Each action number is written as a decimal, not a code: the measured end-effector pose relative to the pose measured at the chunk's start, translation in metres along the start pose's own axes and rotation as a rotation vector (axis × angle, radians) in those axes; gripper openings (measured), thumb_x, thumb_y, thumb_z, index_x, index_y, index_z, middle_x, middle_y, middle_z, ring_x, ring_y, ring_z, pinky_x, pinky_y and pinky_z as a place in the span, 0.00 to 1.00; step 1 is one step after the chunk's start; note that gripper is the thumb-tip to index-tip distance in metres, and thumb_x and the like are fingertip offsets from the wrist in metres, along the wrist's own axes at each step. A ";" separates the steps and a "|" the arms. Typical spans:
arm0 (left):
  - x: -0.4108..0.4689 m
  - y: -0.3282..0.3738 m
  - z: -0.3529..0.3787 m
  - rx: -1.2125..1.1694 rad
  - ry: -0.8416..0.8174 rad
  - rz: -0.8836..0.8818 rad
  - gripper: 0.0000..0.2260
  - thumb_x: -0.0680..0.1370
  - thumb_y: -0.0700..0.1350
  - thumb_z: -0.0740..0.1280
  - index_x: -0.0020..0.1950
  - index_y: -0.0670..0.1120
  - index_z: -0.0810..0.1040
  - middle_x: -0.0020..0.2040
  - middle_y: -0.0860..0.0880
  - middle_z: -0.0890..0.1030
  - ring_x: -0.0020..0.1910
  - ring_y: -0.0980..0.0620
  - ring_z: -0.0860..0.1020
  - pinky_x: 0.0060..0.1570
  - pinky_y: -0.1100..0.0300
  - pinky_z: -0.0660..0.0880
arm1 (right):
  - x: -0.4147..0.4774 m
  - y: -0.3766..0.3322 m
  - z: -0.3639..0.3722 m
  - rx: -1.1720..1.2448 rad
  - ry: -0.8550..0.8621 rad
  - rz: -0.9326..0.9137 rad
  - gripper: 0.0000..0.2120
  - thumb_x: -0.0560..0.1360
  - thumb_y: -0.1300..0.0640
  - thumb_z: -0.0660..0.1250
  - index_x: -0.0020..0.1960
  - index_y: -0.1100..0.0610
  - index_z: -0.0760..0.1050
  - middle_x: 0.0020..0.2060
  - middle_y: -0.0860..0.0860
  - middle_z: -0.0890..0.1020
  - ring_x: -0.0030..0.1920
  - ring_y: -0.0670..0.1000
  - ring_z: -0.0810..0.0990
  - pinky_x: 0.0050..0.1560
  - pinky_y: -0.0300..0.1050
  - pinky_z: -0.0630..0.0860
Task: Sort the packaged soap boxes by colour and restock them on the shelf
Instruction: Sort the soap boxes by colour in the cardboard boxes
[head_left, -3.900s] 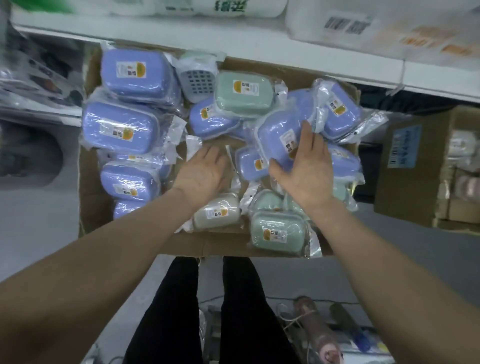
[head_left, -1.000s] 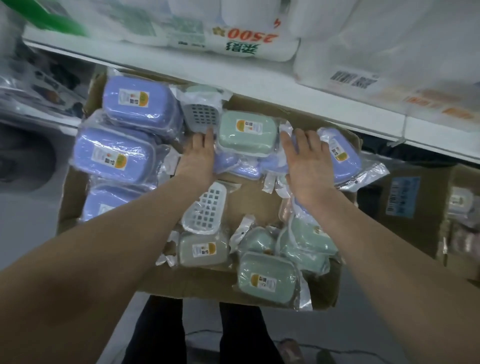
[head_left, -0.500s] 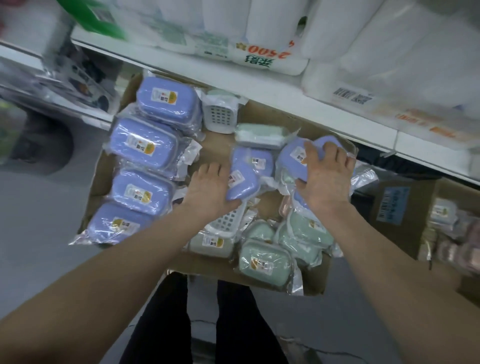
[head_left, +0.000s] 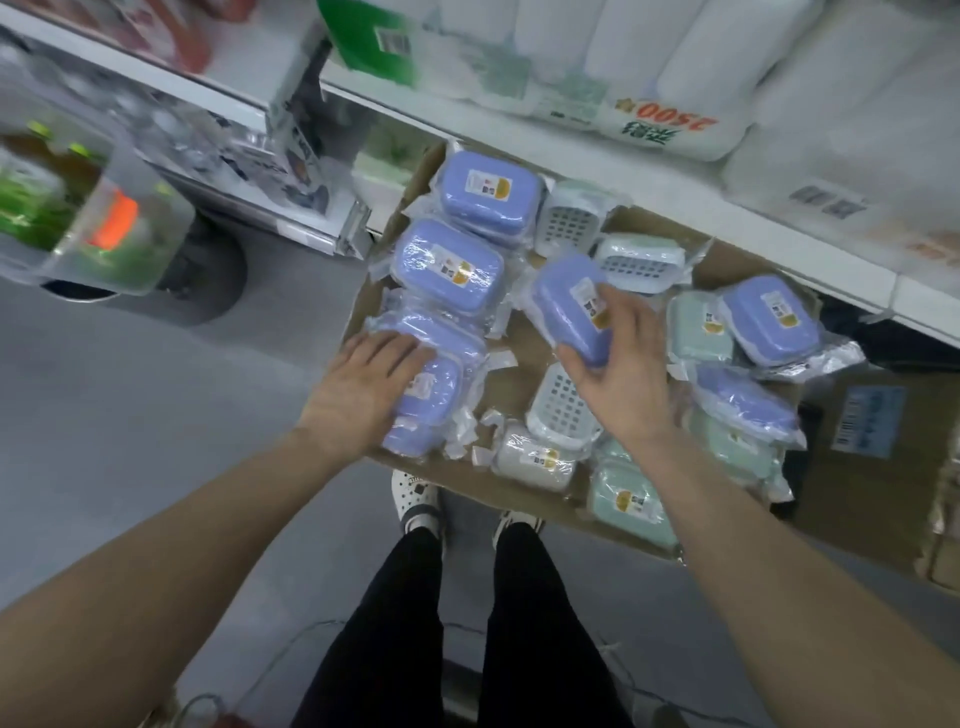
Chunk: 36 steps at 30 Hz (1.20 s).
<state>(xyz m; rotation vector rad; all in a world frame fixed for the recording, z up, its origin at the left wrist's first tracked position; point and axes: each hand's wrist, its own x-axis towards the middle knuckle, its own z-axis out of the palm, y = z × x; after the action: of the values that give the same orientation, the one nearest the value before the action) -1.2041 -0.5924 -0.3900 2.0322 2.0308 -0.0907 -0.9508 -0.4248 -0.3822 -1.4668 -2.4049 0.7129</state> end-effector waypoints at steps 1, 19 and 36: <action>-0.001 -0.008 0.002 0.022 -0.003 0.000 0.38 0.59 0.35 0.75 0.69 0.44 0.72 0.65 0.43 0.74 0.66 0.40 0.70 0.67 0.45 0.67 | 0.009 -0.011 0.009 0.021 -0.001 -0.030 0.32 0.73 0.45 0.67 0.72 0.57 0.66 0.64 0.59 0.72 0.64 0.60 0.71 0.62 0.56 0.72; 0.010 -0.019 -0.002 0.077 -0.020 -0.019 0.40 0.69 0.68 0.66 0.74 0.47 0.65 0.71 0.43 0.68 0.73 0.41 0.62 0.73 0.40 0.54 | 0.118 -0.065 0.057 -0.133 -0.285 -0.206 0.36 0.73 0.40 0.54 0.79 0.51 0.56 0.77 0.57 0.60 0.76 0.62 0.57 0.74 0.62 0.59; 0.149 0.102 0.005 -0.098 0.051 0.189 0.25 0.72 0.47 0.68 0.67 0.41 0.73 0.65 0.39 0.75 0.65 0.38 0.72 0.58 0.45 0.76 | 0.059 0.123 -0.032 -0.284 -0.078 0.083 0.28 0.73 0.61 0.69 0.72 0.62 0.67 0.64 0.63 0.74 0.61 0.67 0.73 0.60 0.60 0.72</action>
<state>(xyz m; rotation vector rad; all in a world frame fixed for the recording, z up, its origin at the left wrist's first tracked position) -1.0996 -0.4473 -0.4147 2.1724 1.8216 0.0966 -0.8704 -0.3173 -0.4216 -1.6821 -2.6040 0.4664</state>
